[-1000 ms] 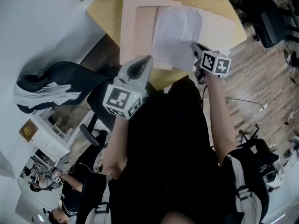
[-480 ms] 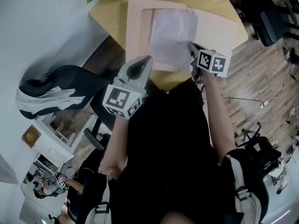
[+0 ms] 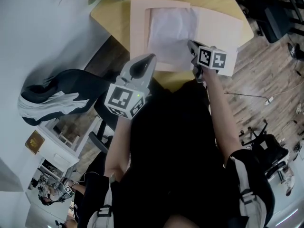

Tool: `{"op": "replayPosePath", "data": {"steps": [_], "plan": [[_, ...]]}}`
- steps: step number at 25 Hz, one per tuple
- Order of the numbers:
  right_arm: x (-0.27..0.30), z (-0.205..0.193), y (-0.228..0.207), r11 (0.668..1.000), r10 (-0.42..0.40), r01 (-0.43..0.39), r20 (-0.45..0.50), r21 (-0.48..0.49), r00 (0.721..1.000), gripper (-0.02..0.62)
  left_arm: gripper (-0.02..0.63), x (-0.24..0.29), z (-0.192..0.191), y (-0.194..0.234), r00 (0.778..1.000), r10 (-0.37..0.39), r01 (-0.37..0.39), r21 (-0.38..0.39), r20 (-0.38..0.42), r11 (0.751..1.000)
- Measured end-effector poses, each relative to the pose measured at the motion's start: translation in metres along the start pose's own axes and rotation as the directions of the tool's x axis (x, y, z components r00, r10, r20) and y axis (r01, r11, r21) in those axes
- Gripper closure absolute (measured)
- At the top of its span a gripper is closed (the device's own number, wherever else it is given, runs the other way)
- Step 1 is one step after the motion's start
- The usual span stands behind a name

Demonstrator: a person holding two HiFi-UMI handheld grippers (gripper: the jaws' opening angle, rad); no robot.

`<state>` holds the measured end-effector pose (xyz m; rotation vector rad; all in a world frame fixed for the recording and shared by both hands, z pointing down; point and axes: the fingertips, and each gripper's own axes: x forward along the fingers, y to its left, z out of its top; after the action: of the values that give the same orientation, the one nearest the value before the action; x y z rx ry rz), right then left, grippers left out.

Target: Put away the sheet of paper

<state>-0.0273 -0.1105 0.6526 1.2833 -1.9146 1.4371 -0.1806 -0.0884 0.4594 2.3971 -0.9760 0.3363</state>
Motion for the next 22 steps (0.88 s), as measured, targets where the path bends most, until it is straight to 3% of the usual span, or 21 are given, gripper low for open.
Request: {"op": "replayPosePath", "data": {"steps": [22], "plan": [[0.030,0.000,0.024,0.998,0.061,-0.061,-0.062,0.011,0.996,0.592,0.598,0.000,0.001,0.005,1.000,0.007,-0.007,-0.017,-0.001,1.000]]}}
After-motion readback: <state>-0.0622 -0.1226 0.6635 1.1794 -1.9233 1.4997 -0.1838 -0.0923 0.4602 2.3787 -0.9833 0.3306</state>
